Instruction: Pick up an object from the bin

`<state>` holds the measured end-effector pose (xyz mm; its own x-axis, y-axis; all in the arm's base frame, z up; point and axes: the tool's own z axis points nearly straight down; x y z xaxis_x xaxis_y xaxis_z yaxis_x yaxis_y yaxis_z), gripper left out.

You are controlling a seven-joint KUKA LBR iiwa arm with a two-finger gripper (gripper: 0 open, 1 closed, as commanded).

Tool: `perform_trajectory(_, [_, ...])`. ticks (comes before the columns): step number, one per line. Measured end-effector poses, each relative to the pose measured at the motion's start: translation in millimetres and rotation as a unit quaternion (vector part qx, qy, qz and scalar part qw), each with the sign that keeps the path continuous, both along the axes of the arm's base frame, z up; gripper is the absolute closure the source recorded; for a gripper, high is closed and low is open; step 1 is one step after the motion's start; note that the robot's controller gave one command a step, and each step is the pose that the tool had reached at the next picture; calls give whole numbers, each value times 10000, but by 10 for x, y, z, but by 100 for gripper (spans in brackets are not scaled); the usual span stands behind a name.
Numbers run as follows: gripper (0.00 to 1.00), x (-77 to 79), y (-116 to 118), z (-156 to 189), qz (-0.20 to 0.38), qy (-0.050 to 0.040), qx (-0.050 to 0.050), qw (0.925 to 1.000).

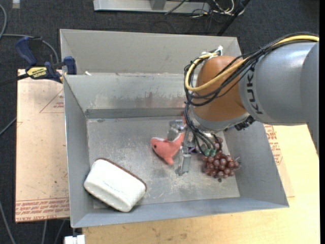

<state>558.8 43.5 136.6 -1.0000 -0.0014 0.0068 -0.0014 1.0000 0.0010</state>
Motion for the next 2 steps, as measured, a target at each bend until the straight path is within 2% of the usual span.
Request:
perform_trajectory(1, [0,16,-1,46,-4,-35,1,10000])
perform_trajectory(2, [0,100,3,-188,-161,-53,6,9999])
